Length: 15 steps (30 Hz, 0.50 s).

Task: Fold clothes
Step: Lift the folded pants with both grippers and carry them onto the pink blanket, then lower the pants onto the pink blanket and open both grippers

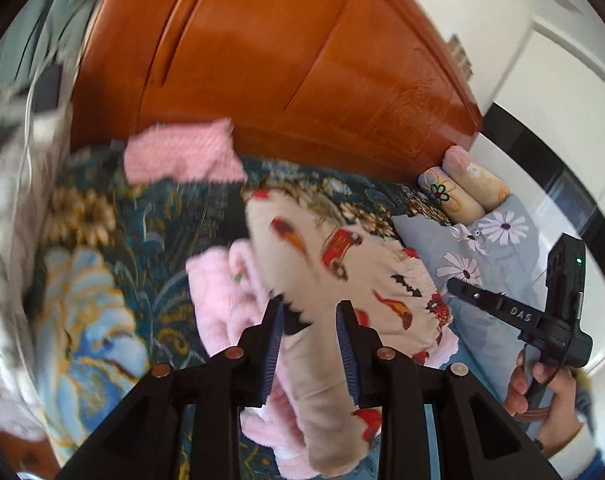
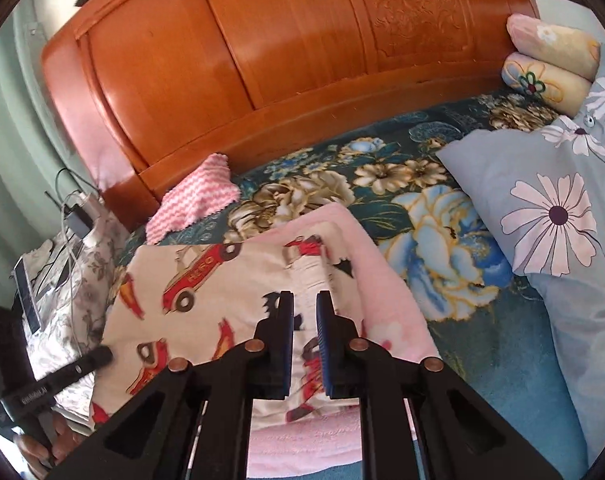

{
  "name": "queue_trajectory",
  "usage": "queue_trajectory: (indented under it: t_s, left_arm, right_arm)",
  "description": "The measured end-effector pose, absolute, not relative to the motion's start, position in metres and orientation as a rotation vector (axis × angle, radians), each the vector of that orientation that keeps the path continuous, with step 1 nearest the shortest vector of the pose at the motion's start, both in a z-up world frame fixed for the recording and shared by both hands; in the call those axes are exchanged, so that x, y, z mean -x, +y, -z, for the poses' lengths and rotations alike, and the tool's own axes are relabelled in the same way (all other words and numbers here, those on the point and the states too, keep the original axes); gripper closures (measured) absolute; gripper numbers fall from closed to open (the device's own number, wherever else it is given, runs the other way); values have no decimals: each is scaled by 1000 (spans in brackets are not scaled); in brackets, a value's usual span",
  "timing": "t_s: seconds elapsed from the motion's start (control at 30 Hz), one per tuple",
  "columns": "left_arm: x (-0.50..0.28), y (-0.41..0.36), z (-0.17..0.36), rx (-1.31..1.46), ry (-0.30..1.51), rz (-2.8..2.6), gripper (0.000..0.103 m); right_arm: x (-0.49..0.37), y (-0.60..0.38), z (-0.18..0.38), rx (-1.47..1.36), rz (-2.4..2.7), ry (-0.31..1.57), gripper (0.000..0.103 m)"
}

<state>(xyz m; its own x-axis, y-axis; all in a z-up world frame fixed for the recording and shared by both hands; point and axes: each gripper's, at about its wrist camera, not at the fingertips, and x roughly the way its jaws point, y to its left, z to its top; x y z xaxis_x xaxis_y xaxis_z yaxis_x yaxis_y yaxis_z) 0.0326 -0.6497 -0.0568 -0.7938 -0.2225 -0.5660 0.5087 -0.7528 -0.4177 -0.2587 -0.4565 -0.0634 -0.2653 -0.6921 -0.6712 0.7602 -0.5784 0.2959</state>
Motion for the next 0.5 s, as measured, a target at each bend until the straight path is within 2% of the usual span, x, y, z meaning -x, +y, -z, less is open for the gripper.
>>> queue_trajectory:
  t_s: [0.1, 0.27, 0.33, 0.4, 0.5]
  left_arm:
    - [-9, -628, 55, -784, 657, 2582, 68]
    - [-4, -633, 95, -829, 727, 2516, 68]
    - [-6, -637, 104, -811, 786, 2512, 68]
    - [2, -633, 105, -837, 722, 2490, 68]
    - [6, -622, 99, -865, 656, 2448, 68]
  right_arm:
    - [248, -458, 74, -1003, 1932, 130, 91]
    - [232, -460, 92, -1009, 1883, 230, 91]
    - [240, -455, 99, -1031, 1890, 166, 92]
    - [249, -450, 106, -1054, 1896, 96, 92]
    - [248, -457, 115, -1076, 1928, 95, 92]
